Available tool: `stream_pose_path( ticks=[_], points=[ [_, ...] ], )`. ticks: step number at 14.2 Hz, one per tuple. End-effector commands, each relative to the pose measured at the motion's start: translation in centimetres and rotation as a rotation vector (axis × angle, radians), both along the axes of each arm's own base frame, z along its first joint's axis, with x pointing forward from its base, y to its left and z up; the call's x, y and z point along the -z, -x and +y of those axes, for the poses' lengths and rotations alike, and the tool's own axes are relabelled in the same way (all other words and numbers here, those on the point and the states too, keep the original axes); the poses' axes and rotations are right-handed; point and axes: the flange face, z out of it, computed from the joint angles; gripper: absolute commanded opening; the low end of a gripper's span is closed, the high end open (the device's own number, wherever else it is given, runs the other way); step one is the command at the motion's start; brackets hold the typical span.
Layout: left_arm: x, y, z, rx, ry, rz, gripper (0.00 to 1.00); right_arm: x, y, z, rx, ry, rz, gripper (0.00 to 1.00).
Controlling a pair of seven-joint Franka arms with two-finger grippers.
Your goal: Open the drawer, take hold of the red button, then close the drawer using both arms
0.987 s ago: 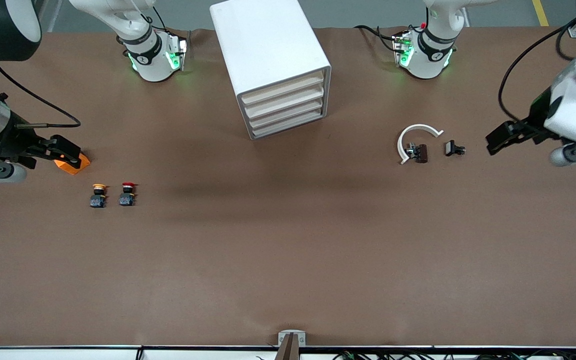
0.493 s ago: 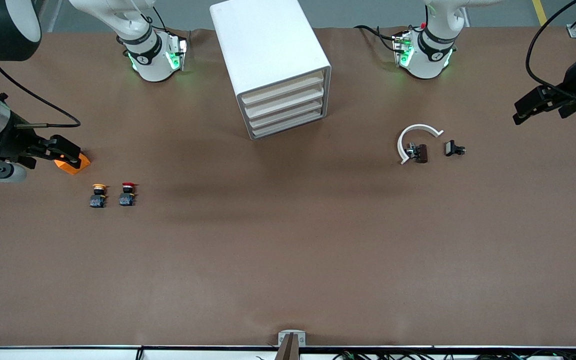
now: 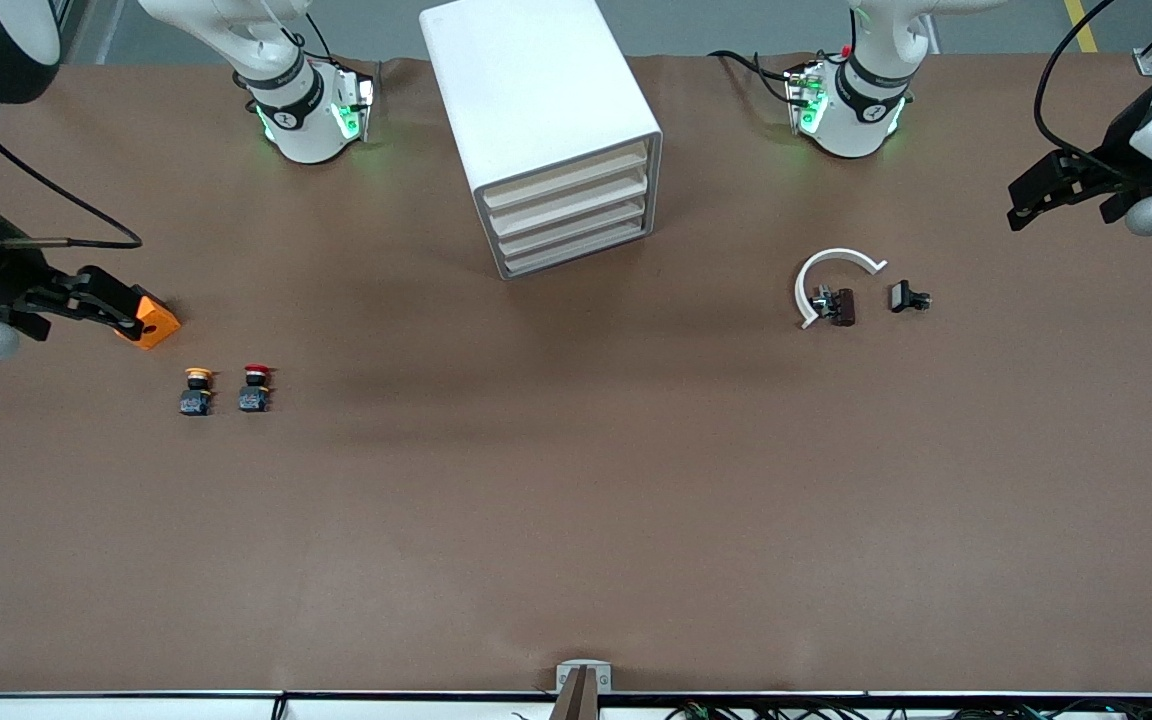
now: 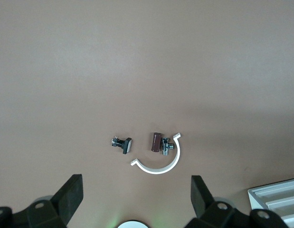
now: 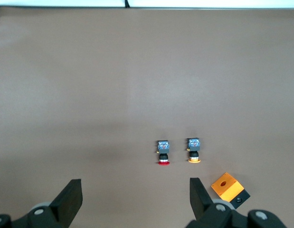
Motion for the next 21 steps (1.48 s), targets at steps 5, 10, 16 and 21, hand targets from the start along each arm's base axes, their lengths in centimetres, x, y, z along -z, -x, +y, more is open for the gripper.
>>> stream_pose_path(
  ticks=[5,10,16,21],
  points=[
    [0.0,2.3,-0.2,0.022,0.006,0.013,1.00,-1.1,-0.2,-2.2,0.037,-0.021,-0.010,1.00],
    [0.1,2.3,-0.5,0.028,0.003,0.013,1.00,-1.1,-0.3,-1.2,0.023,-0.024,-0.013,1.00],
    [0.2,2.1,-0.6,0.030,-0.002,0.011,1.00,-1.0,-0.6,-0.6,0.015,-0.027,-0.027,1.00],
    [0.5,1.9,-1.6,0.048,-0.002,0.019,1.00,-0.2,-0.4,0.6,-0.008,-0.058,0.008,1.00]
  ],
)
